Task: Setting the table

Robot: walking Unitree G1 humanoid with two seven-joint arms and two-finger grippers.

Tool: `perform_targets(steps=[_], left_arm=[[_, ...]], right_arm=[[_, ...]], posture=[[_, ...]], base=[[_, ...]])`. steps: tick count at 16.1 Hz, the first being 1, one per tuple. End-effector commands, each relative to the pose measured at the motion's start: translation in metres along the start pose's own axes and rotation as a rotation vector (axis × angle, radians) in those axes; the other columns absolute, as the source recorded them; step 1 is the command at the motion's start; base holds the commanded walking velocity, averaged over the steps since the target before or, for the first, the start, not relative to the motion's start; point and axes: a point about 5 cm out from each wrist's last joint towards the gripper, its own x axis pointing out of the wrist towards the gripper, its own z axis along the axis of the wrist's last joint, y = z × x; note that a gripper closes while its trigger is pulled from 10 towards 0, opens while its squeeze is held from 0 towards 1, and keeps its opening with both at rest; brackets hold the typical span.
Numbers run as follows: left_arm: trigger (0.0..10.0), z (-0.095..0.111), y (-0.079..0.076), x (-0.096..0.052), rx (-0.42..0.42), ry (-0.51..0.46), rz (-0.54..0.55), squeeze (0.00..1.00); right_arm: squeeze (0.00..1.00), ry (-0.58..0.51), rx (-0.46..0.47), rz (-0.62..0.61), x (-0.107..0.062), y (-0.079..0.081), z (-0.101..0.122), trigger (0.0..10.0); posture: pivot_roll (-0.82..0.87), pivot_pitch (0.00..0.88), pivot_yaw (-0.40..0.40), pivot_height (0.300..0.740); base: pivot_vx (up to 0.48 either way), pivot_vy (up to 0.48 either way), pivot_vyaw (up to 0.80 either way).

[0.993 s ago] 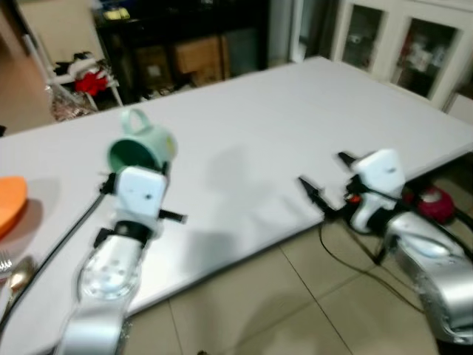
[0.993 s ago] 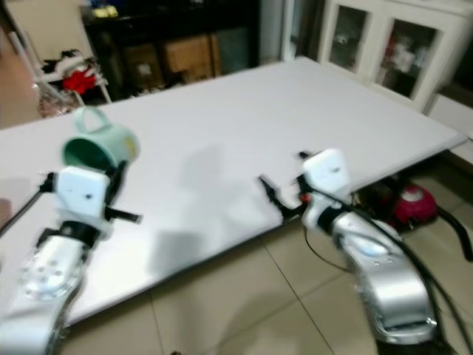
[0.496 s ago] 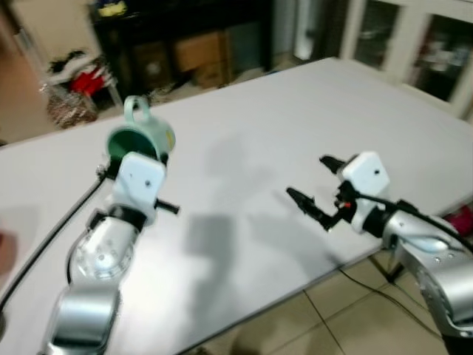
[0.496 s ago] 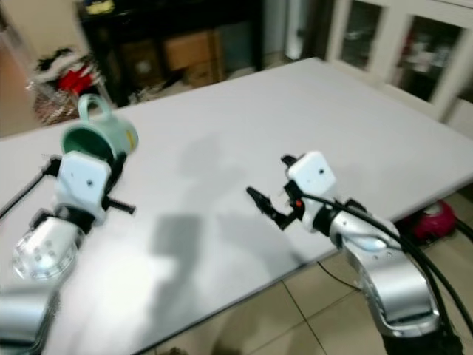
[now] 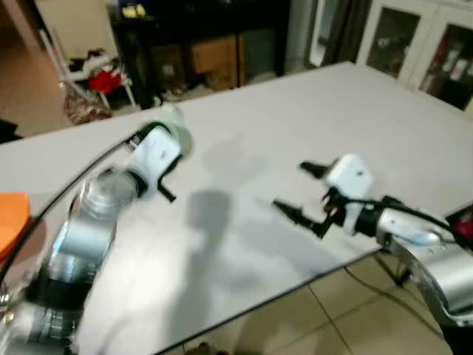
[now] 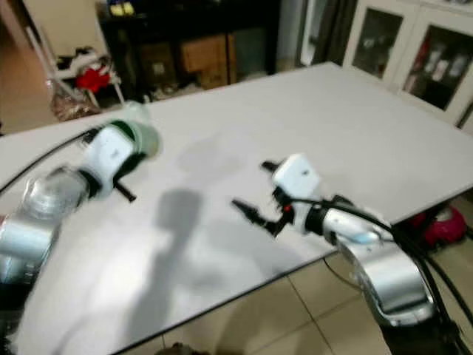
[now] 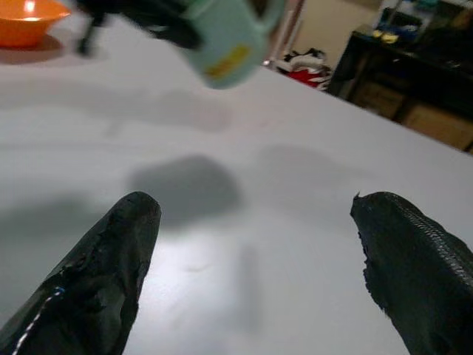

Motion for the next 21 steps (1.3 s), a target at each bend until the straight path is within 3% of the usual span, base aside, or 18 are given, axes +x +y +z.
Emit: perform_targets(steps=[1, 3, 5, 9, 14, 17, 21], left_arm=[[10.0, -0.001, 0.000, 0.004, 0.004, 0.025, -0.070, 0.00], [10.0, 0.002, 0.011, 0.010, 0.054, 0.082, -0.173, 0.00], [10.0, 0.007, 0.025, 0.012, 0.157, 0.160, -0.272, 0.00], [10.0, 0.008, 0.040, 0.008, 0.242, 0.270, -0.396, 0.00], [10.0, -0.006, 0.048, -0.012, 0.280, 0.442, -0.568, 0.00], [10.0, -0.011, 0.041, -0.018, 0.257, 0.462, -0.660, 0.00], [10.0, -0.011, 0.041, -0.018, 0.257, 0.462, -0.660, 0.00]], right_arm=[[0.00, 0.025, 0.005, 0.049, 0.001, 0.002, -0.002, 10.0], [0.00, 0.061, -0.022, 0.119, 0.003, 0.004, -0.003, 10.0], [0.00, 0.083, -0.038, 0.167, 0.004, 0.004, -0.003, 10.0], [0.00, 0.104, -0.041, 0.213, 0.002, 0.004, -0.003, 10.0], [0.00, 0.101, -0.046, 0.292, 0.005, 0.007, 0.002, 10.0], [0.00, 0.106, -0.054, 0.337, 0.007, 0.009, 0.004, 10.0], [0.00, 0.106, -0.054, 0.337, 0.007, 0.009, 0.004, 10.0]], posture=[[-0.08, 0.000, 0.120, 0.740], [-0.08, 0.000, 0.134, 0.740], [-0.09, 0.000, 0.152, 0.740], [-0.09, 0.000, 0.164, 0.740], [-0.08, 0.000, 0.156, 0.740], [-0.07, 0.000, 0.149, 0.740], [-0.07, 0.000, 0.149, 0.740]], base=[[0.000, 0.000, 0.00], [0.000, 0.000, 0.00], [0.000, 0.000, 0.00], [0.000, 0.000, 0.00], [0.000, 0.000, 0.00], [0.000, 0.000, 0.00], [0.000, 0.000, 0.00]])
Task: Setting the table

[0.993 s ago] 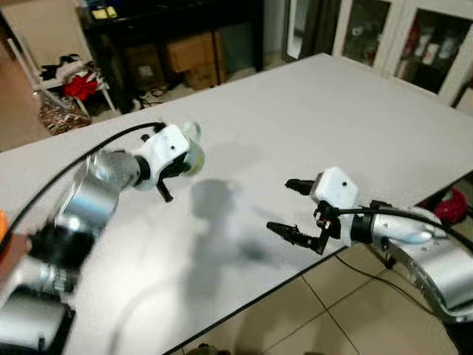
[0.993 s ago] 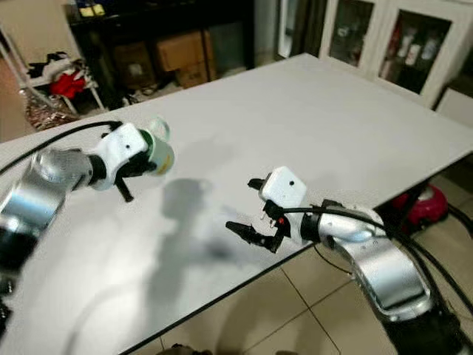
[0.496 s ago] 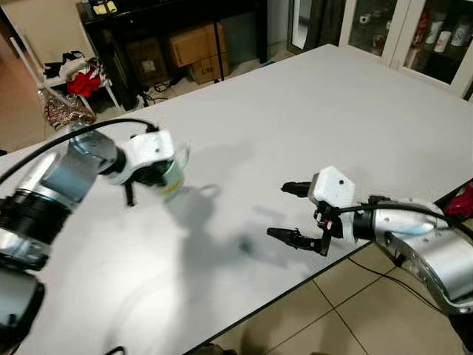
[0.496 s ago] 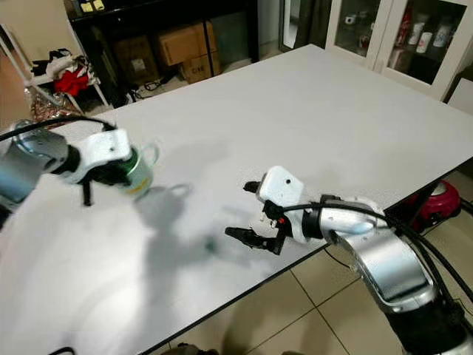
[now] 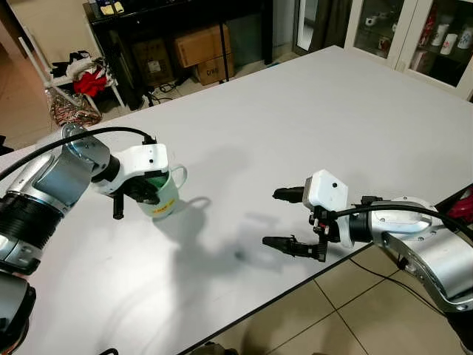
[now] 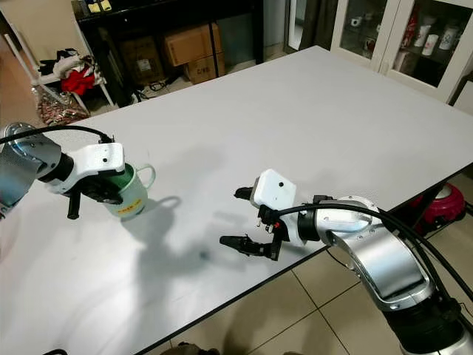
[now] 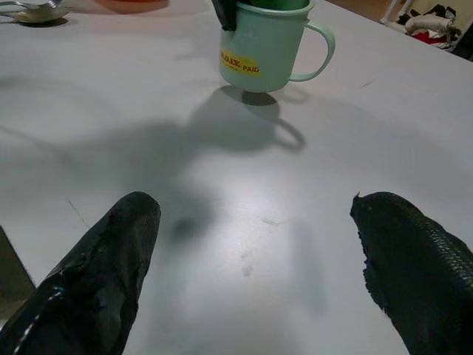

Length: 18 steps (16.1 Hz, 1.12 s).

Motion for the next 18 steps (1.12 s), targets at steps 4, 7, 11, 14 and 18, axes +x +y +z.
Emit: perform_targets(steps=[4, 7, 11, 14, 18], left_arm=[[10.0, -0.005, -0.001, 0.009, -0.053, -0.018, -0.011, 0.00], [10.0, -0.005, -0.002, 0.011, -0.056, -0.029, -0.008, 0.00], [10.0, -0.004, 0.000, 0.012, -0.053, -0.033, 0.007, 0.25], [10.0, -0.004, 0.000, 0.013, -0.050, -0.034, 0.013, 0.93], [10.0, -0.003, 0.003, 0.012, -0.052, -0.037, 0.027, 1.00]], right_arm=[[0.00, 0.012, -0.005, 0.060, 0.002, 0.005, 0.003, 10.0], [0.00, 0.016, -0.002, 0.067, 0.002, 0.006, 0.002, 10.0], [0.00, -0.002, 0.001, 0.074, 0.003, 0.007, 0.004, 10.0], [0.00, -0.016, 0.002, 0.072, 0.004, 0.006, 0.005, 10.0], [0.00, -0.021, 0.004, 0.067, 0.004, 0.006, 0.006, 10.0]], posture=[[-0.08, 0.000, 0.157, 0.740], [-0.08, 0.000, 0.163, 0.740], [-0.08, 0.000, 0.162, 0.740], [-0.08, 0.000, 0.166, 0.740], [-0.08, 0.000, 0.167, 0.740]], base=[[0.000, 0.000, 0.00], [0.000, 0.000, 0.00], [0.000, 0.000, 0.00], [0.000, 0.000, 0.00], [0.000, 0.000, 0.00]])
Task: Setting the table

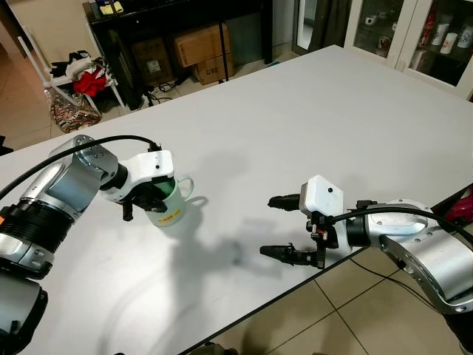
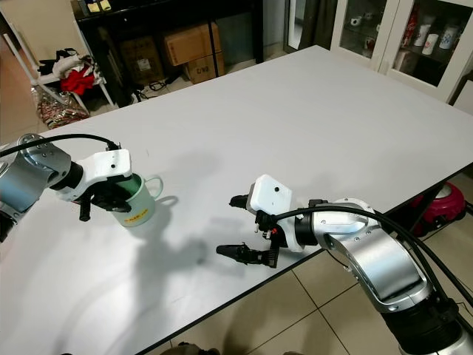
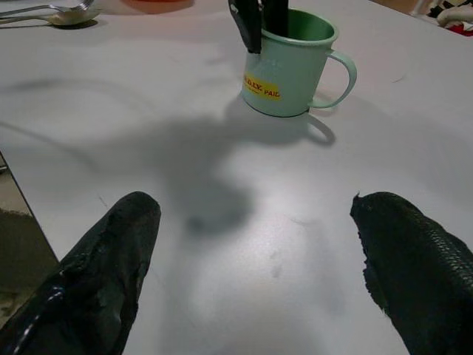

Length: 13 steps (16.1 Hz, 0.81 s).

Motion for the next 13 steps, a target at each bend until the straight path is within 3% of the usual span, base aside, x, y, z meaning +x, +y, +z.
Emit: perform_targets(steps=[1, 4, 5, 6, 7, 9, 11, 13], left_arm=[[10.0, 0.004, 0.008, -0.012, -0.002, -0.018, 0.053, 1.00], [10.0, 0.018, 0.015, -0.035, -0.026, -0.181, 0.139, 0.98], [10.0, 0.021, 0.014, -0.046, -0.024, -0.240, 0.182, 0.70], [10.0, 0.024, 0.010, -0.055, -0.024, -0.328, 0.206, 0.26], [10.0, 0.024, 0.003, -0.062, -0.047, -0.421, 0.230, 0.00], [10.0, 0.021, -0.012, -0.067, -0.102, -0.518, 0.255, 0.00], [10.0, 0.022, -0.037, -0.068, -0.165, -0.707, 0.343, 0.00], [10.0, 0.026, -0.052, -0.072, -0.240, -0.862, 0.706, 0.00]], right_arm=[[0.00, -0.027, -0.017, 0.002, 0.000, -0.001, 0.007, 10.0], [0.00, -0.044, 0.002, -0.028, -0.008, -0.001, 0.008, 10.0], [0.00, -0.055, 0.016, -0.049, -0.013, -0.001, 0.007, 10.0], [0.00, -0.091, 0.037, -0.075, -0.017, 0.000, 0.009, 10.0], [0.00, -0.147, 0.064, -0.111, -0.020, 0.000, 0.011, 10.0], [0.00, -0.241, 0.111, -0.167, -0.021, 0.003, 0.015, 10.0], [0.00, -0.330, 0.177, -0.293, -0.016, 0.010, 0.016, 10.0], [0.00, -0.407, 0.228, -0.466, -0.012, 0.014, 0.014, 10.0]], posture=[[-0.08, 0.000, 0.169, 0.740], [-0.08, 0.000, 0.173, 0.740], [-0.08, 0.000, 0.176, 0.740], [-0.09, 0.000, 0.180, 0.740], [-0.09, 0.000, 0.180, 0.740], [-0.09, 0.000, 0.178, 0.740], [-0.09, 0.000, 0.177, 0.740], [-0.08, 0.000, 0.169, 0.740]], base=[[0.000, 0.000, 0.00], [0.000, 0.000, 0.00], [0.000, 0.000, 0.00], [0.000, 0.000, 0.00], [0.000, 0.000, 0.00], [0.000, 0.000, 0.00], [0.000, 0.000, 0.00], [0.000, 0.000, 0.00]])
